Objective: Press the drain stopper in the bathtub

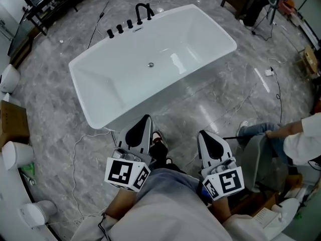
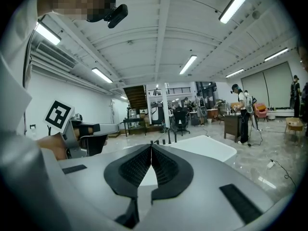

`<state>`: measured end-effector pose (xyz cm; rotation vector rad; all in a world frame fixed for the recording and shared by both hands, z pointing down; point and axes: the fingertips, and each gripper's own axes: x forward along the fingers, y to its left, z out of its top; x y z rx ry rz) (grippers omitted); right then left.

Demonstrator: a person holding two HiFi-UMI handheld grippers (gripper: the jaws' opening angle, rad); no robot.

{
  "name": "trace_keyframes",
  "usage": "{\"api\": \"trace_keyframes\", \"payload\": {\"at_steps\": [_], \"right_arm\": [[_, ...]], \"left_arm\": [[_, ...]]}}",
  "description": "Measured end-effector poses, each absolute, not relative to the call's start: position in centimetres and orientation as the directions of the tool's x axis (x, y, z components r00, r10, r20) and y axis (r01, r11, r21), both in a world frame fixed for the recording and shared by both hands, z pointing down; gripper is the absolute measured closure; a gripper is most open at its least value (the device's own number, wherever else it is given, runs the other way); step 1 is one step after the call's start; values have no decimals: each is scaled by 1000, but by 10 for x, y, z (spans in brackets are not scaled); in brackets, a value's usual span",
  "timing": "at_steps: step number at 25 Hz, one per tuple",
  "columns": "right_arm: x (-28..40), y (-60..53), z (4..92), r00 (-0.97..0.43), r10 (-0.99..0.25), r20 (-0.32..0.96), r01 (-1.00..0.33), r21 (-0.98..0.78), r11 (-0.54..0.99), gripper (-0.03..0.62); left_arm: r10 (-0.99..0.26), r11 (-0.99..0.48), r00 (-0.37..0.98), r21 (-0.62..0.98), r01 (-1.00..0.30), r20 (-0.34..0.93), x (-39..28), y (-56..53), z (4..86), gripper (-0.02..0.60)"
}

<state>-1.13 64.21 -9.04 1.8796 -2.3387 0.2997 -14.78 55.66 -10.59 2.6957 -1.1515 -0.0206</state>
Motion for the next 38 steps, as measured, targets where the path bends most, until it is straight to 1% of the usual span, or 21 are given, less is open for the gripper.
{"api": "trace_keyframes", "payload": {"at_steps": [8,15,27,33,38], "right_arm": [[-2,564,-97,-213,-950,229,-977,-42,209,576],[-6,506,-106,-209,-951,229,-978,-21,210,576],[-47,439,-112,-280,-935,216,-953,54,298,576],[-44,418,-110,-302,-927,224,-945,57,322,576],[-27,397,-106,-306,-925,225,-945,44,324,576]], "left_arm": [[-713,-676,699,210,-706,53,-139,479,-110,575],[-727,-663,686,225,-714,36,-150,423,-109,576],[-755,-639,655,203,-742,14,-174,378,-110,576],[-766,-626,642,209,-751,15,-172,361,-109,577],[-772,-617,635,209,-759,30,-158,340,-105,576]]}}
